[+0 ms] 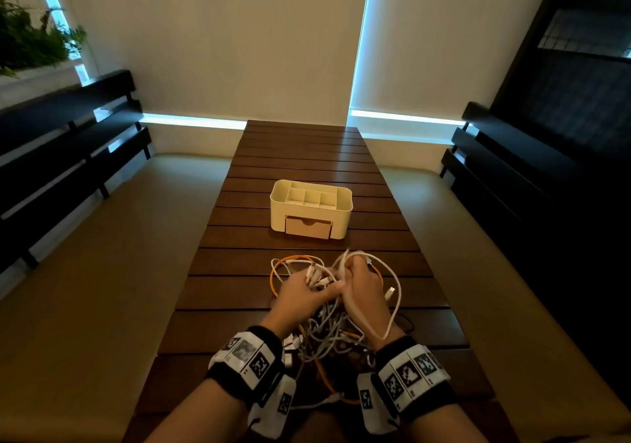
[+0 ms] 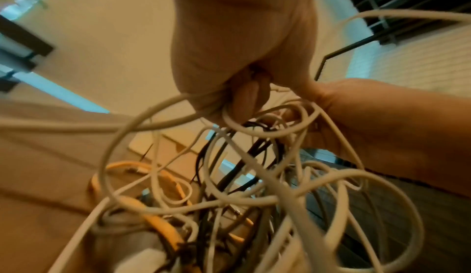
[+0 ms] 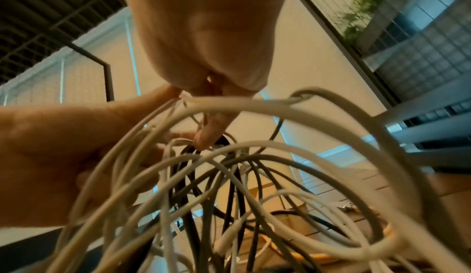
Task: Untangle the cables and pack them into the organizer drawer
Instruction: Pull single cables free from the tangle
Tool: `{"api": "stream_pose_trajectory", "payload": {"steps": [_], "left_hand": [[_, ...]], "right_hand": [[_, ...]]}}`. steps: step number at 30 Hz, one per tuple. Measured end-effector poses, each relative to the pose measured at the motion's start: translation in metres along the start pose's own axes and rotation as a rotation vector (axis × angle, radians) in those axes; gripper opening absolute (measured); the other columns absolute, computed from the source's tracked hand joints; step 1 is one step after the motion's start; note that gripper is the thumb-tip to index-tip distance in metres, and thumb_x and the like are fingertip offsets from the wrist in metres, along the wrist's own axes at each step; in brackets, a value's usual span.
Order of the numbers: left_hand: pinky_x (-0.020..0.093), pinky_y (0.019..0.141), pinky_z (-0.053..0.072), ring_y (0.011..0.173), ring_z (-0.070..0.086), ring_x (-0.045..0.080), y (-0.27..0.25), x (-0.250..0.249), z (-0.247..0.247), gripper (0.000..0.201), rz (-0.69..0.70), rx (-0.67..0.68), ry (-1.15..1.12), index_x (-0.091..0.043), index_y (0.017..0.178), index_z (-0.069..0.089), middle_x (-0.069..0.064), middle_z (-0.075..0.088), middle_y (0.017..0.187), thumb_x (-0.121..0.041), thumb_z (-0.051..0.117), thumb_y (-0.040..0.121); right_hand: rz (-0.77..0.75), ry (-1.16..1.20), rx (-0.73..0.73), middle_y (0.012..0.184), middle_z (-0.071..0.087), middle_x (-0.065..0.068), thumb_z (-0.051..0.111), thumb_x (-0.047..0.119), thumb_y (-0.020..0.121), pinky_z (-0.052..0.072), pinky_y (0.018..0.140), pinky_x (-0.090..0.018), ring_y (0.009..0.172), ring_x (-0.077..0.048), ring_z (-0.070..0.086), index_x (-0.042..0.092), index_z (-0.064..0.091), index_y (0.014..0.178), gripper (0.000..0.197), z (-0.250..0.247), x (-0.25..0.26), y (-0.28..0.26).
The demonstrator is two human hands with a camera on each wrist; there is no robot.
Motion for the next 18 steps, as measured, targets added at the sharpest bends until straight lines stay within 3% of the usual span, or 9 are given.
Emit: {"api": "stream_pose_trajectory", "payload": {"steps": [3, 5, 7, 13, 15, 18], "left_hand": [[0.03, 0.083, 0.054, 0.092, 0.065, 0.006, -0.001, 0.005, 0.003, 0.03, 0.052, 0.031, 0.178, -0.037, 0.103, 0.066, -0.012, 0.07, 0.098, -0.05, 0.071, 0.076], [0.033, 0.078, 0.055, 0.085, 0.065, 0.003, -0.001, 0.007, -0.002, 0.033, 0.039, -0.035, 0.306, -0.041, 0.1, 0.065, -0.013, 0.07, 0.091, -0.06, 0.068, 0.073], [0.032, 0.075, 0.053, 0.083, 0.064, 0.007, -0.001, -0.002, -0.003, 0.029, 0.063, -0.068, 0.41, -0.04, 0.1, 0.065, -0.011, 0.069, 0.09, -0.058, 0.065, 0.077], [0.028, 0.069, 0.046, 0.09, 0.062, 0.016, 0.002, -0.011, 0.0, 0.033, 0.059, -0.069, 0.564, -0.03, 0.105, 0.065, -0.004, 0.068, 0.095, -0.048, 0.068, 0.078], [0.033, 0.073, 0.049, 0.091, 0.062, 0.02, 0.002, 0.0, -0.002, 0.036, 0.015, -0.068, 0.54, -0.026, 0.107, 0.062, -0.001, 0.067, 0.097, -0.04, 0.07, 0.075], [0.03, 0.07, 0.046, 0.09, 0.061, 0.018, 0.001, 0.007, -0.003, 0.033, -0.011, -0.095, 0.513, -0.024, 0.106, 0.06, -0.002, 0.066, 0.096, -0.039, 0.069, 0.078]], "right_hand": [[0.039, 0.056, -0.057, 0.08, 0.053, 0.008, 0.039, 0.012, 0.099, 0.044, 0.062, -0.017, 0.073, -0.011, 0.055, 0.012, 0.048, 0.092, 0.011, -0.004, -0.004, -0.002], [0.03, 0.078, -0.108, 0.091, 0.057, 0.0, 0.041, 0.009, 0.097, 0.049, 0.072, -0.025, 0.082, -0.014, 0.056, 0.01, 0.052, 0.093, 0.012, -0.006, -0.002, -0.004], [0.042, 0.062, -0.143, 0.097, 0.057, -0.004, 0.042, 0.009, 0.096, 0.047, 0.08, -0.033, 0.09, -0.018, 0.056, 0.006, 0.055, 0.094, 0.013, -0.008, -0.003, -0.003], [0.094, -0.021, -0.215, 0.091, 0.059, 0.0, 0.043, 0.016, 0.097, 0.046, 0.08, -0.038, 0.091, -0.021, 0.056, 0.009, 0.056, 0.096, 0.015, -0.011, -0.001, -0.011], [0.094, -0.042, -0.21, 0.086, 0.05, 0.007, 0.043, 0.016, 0.097, 0.043, 0.078, -0.032, 0.088, -0.018, 0.052, 0.008, 0.057, 0.098, 0.017, -0.011, -0.001, -0.014], [0.172, 0.24, -0.171, 0.083, 0.059, 0.0, 0.041, 0.01, 0.098, 0.045, 0.063, -0.026, 0.068, -0.014, 0.056, 0.007, 0.051, 0.094, 0.012, -0.008, -0.009, -0.013]]}}
Point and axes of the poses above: each hand's wrist, its own y-axis towards the middle knuckle, its own z-axis out of the palm, x = y × z, the point moved 8 cm from there along y, towards the middle knuckle
